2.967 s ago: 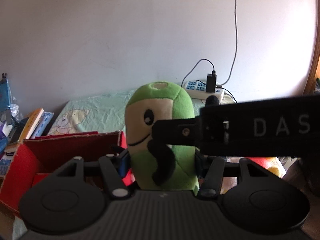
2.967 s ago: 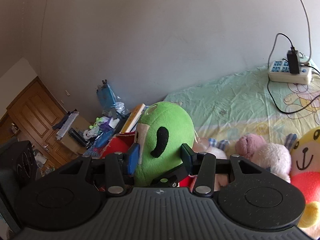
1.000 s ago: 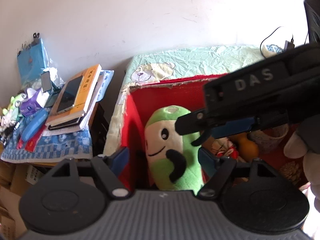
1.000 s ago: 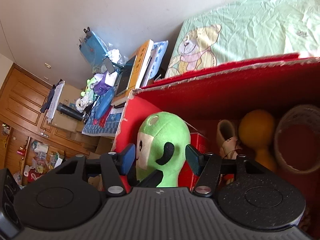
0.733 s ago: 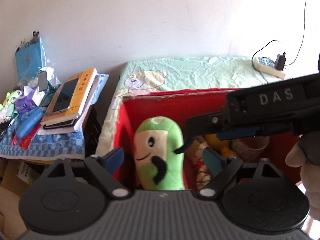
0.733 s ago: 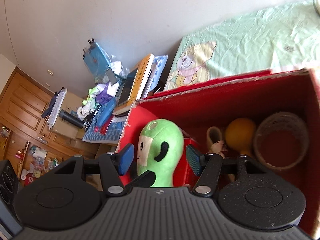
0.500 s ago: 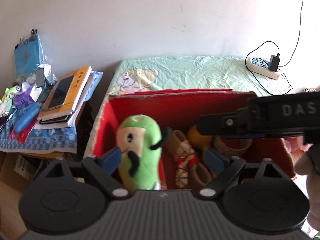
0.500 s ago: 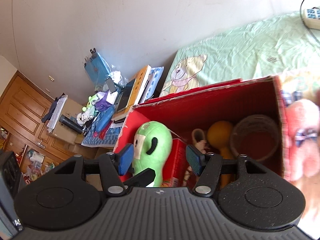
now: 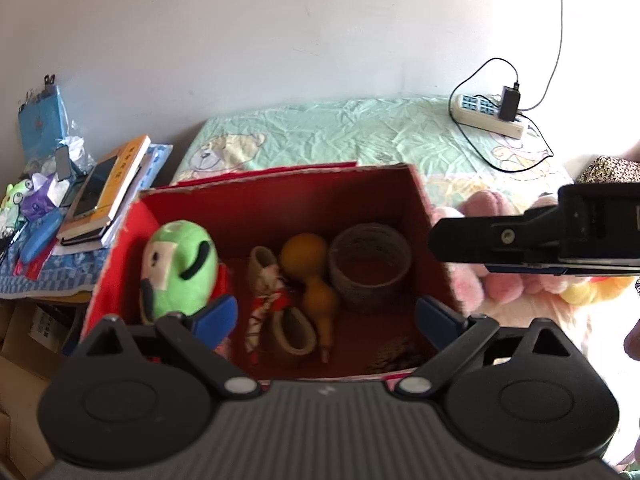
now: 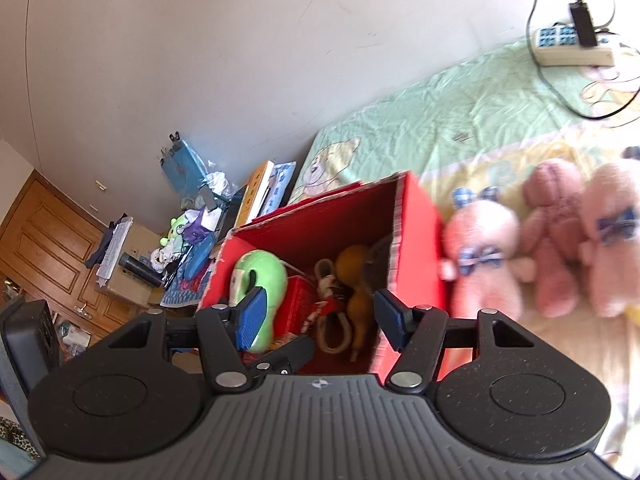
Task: Organize objects
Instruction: 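Lower the green plush into the red box and open the right gripper, then move the right gripper back to the white fluffy bunny plush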
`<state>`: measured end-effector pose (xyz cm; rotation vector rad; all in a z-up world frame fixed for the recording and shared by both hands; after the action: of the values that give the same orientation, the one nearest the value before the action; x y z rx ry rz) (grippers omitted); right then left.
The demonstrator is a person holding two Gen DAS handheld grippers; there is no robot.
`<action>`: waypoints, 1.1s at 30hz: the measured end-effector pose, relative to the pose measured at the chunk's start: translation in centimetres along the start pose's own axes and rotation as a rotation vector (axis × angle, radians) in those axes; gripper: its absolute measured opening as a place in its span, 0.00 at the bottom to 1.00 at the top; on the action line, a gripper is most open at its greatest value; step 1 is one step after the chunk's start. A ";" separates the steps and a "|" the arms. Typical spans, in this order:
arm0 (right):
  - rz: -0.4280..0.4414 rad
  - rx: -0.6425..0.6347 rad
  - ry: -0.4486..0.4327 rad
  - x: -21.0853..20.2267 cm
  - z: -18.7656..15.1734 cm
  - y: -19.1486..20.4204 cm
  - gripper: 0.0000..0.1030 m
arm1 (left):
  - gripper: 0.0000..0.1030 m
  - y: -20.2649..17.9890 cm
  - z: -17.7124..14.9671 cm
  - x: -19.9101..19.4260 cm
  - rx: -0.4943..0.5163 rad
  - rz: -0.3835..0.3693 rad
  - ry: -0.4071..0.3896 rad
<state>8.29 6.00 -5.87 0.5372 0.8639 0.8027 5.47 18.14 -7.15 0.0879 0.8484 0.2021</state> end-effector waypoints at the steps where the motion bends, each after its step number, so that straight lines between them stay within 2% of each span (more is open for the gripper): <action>1: 0.001 0.003 -0.004 -0.6 0.0 -0.5 0.62 | 0.94 -0.7 0.1 -0.2 0.003 -0.001 -0.002; 19: -0.061 0.042 -0.085 -9.0 0.9 -7.4 0.62 | 0.94 -12.4 1.5 -1.6 0.086 -0.062 -0.029; 33: -0.118 0.060 -0.076 -11.6 0.0 -11.2 0.62 | 0.96 -17.3 0.4 -1.7 0.117 -0.061 0.006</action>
<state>8.11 -9.93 -8.37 0.5607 0.8432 0.6463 7.15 0.87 -8.31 0.1709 0.8677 0.0954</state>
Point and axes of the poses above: each gripper's, at about its wrist camera, not at the fingertips, and x roughly the way its jaws point, y to its left, z to its top, the point moved 9 cm from there along x, roughly the way its jaws point, and after that the axes turned 6 degrees about z, right-handed, at the moved point
